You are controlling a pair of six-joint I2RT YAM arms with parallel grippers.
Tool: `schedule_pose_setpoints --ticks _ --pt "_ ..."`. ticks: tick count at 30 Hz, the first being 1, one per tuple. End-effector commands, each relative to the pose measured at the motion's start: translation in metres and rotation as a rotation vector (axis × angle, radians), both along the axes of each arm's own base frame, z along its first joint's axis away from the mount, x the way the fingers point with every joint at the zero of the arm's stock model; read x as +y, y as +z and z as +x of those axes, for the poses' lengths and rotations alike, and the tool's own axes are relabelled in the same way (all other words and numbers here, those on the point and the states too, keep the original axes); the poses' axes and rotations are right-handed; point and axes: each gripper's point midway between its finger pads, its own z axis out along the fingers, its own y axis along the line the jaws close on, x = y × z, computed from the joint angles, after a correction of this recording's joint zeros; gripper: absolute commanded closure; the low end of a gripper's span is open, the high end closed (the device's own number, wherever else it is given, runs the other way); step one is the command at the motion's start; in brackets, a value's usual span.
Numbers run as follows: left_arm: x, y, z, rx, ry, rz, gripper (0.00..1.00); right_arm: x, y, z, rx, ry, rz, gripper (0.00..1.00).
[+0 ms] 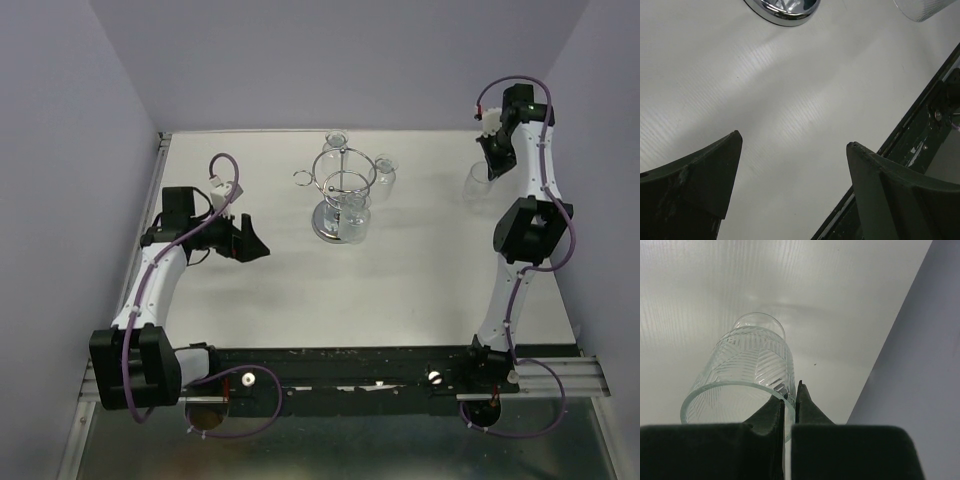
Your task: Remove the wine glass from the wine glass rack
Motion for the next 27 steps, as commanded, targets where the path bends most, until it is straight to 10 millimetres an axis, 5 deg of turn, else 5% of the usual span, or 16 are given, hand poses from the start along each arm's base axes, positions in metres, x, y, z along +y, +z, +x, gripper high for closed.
schedule_pose_setpoints --ticks 1,15,27 --pt "-0.003 -0.008 -0.014 -0.015 -0.035 0.036 0.01 -0.001 -0.003 0.01 -0.03 -0.009 0.025 0.99" --pt "-0.003 0.005 -0.02 -0.056 0.001 0.06 0.01 0.007 -0.028 0.023 -0.03 -0.045 0.122 0.99" --pt "-0.001 0.014 -0.024 -0.078 0.002 0.078 0.01 0.009 -0.047 0.015 0.031 -0.054 0.147 0.86"
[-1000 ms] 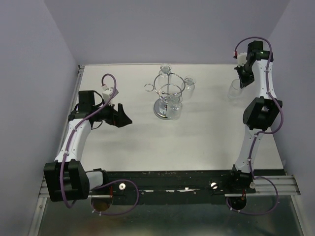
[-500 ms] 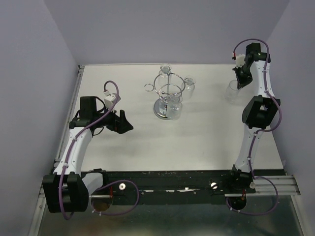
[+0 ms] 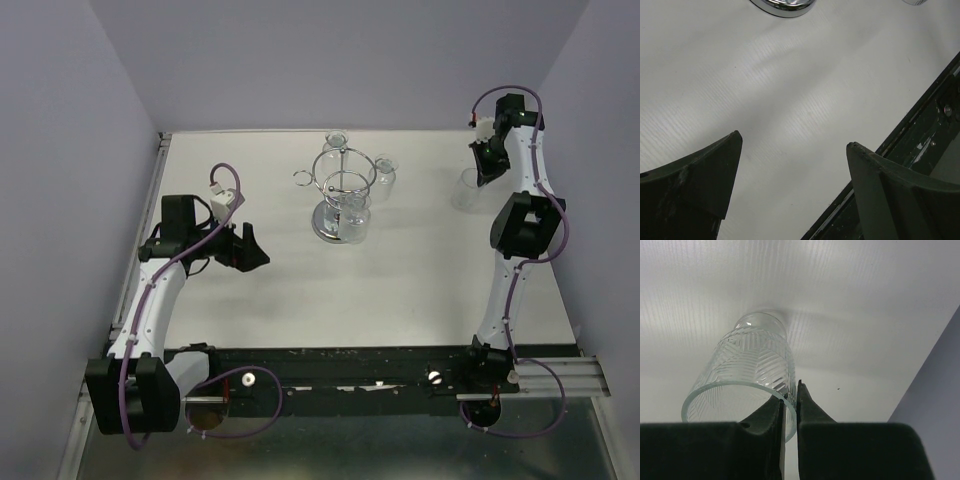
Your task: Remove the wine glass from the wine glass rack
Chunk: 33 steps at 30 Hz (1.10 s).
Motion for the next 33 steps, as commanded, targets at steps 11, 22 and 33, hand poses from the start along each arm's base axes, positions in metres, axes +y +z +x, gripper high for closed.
schedule_pose_setpoints --ticks 11,22,33 --pt "0.001 0.017 0.0 -0.073 0.004 0.019 0.01 -0.003 0.005 0.002 -0.017 -0.028 0.022 0.72" --pt "0.0 0.027 0.005 -0.12 0.011 0.016 0.01 -0.015 0.045 -0.005 -0.094 -0.078 -0.045 0.54" --pt "0.014 0.071 0.037 -0.312 0.098 0.193 0.01 -0.015 0.127 -0.022 -0.256 -0.123 -0.07 0.19"
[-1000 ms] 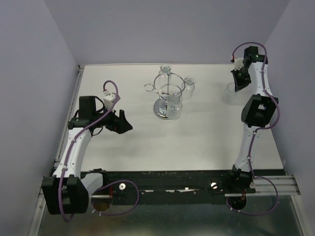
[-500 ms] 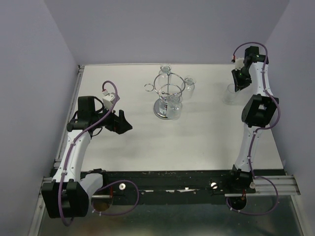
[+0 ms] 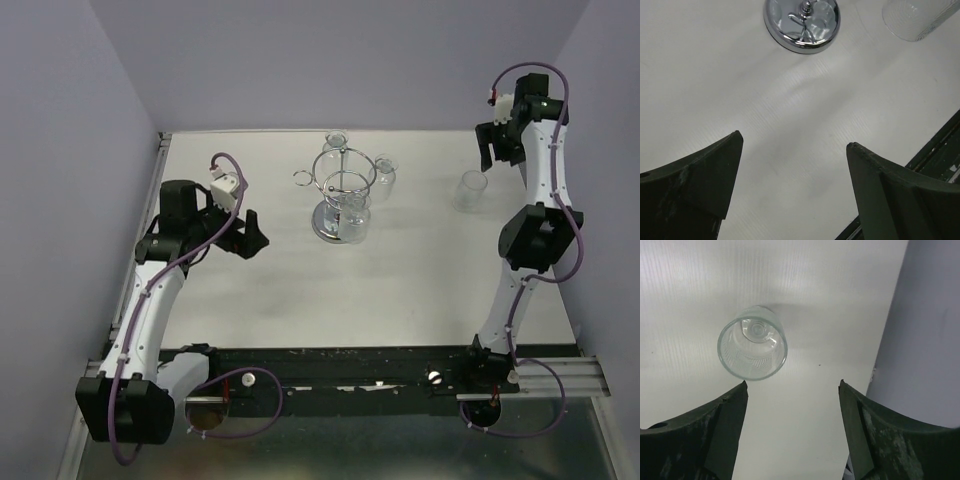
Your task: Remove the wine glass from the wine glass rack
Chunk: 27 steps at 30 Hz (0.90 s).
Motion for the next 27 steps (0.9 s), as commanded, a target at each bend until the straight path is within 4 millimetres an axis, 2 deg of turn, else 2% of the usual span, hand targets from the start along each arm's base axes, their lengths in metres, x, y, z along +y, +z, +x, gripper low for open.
schedule_pose_setpoints --ticks 1,5,7,10,13,16,17,18,20,22,24,27 --pt "0.013 0.047 0.024 -0.208 0.052 0.112 0.01 -0.004 0.063 -0.016 -0.136 -0.053 -0.012 0.18" --pt "0.035 0.087 0.045 -0.363 0.188 0.202 0.01 0.031 0.109 -0.033 -0.249 -0.006 0.135 0.16" --pt "0.033 0.109 0.049 -0.457 0.15 0.221 0.01 0.051 0.135 -0.041 -0.311 0.052 0.207 0.16" --pt "0.024 0.14 0.054 -0.558 0.106 0.197 0.01 0.069 0.171 -0.051 -0.404 0.127 0.263 0.13" --pt "0.021 0.169 0.064 -0.597 0.109 0.172 0.01 0.084 0.204 -0.051 -0.532 0.209 0.292 0.12" --pt "0.028 0.192 0.084 -0.627 0.15 0.17 0.01 0.1 0.228 -0.047 -0.684 0.302 0.335 0.1" --pt "0.033 0.2 0.09 -0.643 0.159 0.177 0.01 0.106 0.246 -0.051 -0.762 0.337 0.34 0.08" --pt "0.037 0.203 0.099 -0.645 0.171 0.198 0.01 0.112 0.253 -0.051 -0.811 0.362 0.36 0.08" --pt "0.045 0.216 0.112 -0.65 0.204 0.238 0.01 0.124 0.262 -0.057 -0.862 0.406 0.414 0.08" --pt "0.043 0.221 0.118 -0.624 0.188 0.245 0.01 0.136 0.266 -0.067 -0.888 0.434 0.48 0.08" --pt "0.03 0.218 0.118 -0.604 0.116 0.21 0.03 0.147 0.263 -0.082 -0.907 0.468 0.536 0.08" --pt "0.004 0.199 0.107 -0.586 -0.005 0.142 0.08 0.156 0.24 -0.101 -0.923 0.495 0.559 0.08"
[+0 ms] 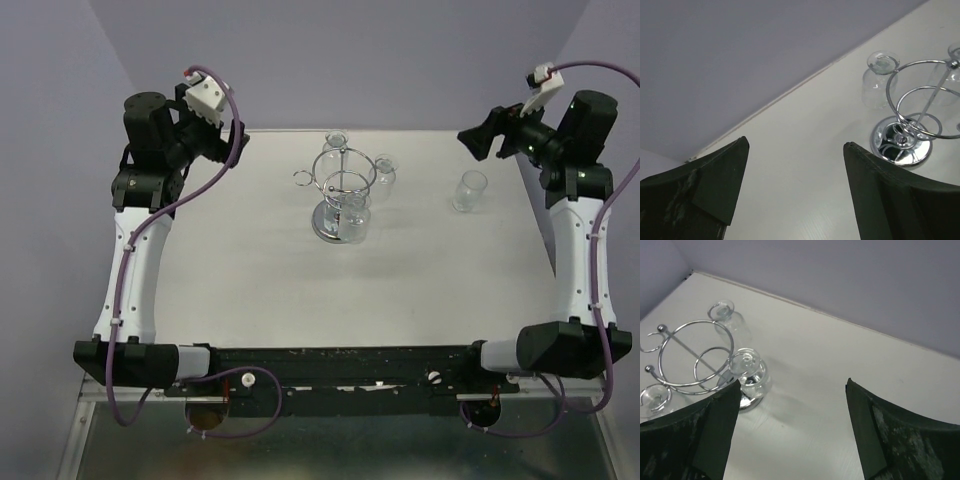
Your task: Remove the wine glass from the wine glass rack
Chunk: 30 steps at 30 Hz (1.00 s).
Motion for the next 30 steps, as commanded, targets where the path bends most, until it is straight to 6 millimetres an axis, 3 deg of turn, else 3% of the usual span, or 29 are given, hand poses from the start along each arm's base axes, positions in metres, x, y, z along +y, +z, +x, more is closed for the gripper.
schedule_pose_setpoints --ticks 1,4,9,13,17,25,30 --pt "-0.038 -0.031 -0.029 0.07 -0.215 -0.014 0.08 0.028 0.015 -0.033 -0.151 0.133 0.053 0.08" --pt "-0.067 -0.06 -0.068 0.059 -0.394 0.013 0.08 0.039 0.007 -0.057 -0.191 0.179 0.005 0.09" --pt "-0.091 -0.1 -0.103 0.086 -0.536 -0.081 0.05 0.037 -0.009 -0.077 -0.137 0.153 -0.079 0.09" --pt "-0.114 -0.125 -0.113 0.057 -0.601 -0.126 0.04 0.03 -0.022 -0.092 -0.103 0.119 -0.146 0.09" --pt "-0.142 -0.138 -0.121 0.013 -0.689 -0.124 0.04 0.031 -0.033 -0.109 -0.071 0.139 -0.173 0.09" --pt "-0.189 -0.155 -0.126 -0.016 -0.775 -0.104 0.03 0.034 -0.043 -0.12 -0.028 0.119 -0.112 0.09" --pt "-0.201 -0.164 -0.12 0.006 -0.77 -0.1 0.03 0.034 -0.045 -0.119 -0.008 0.094 -0.073 0.1"
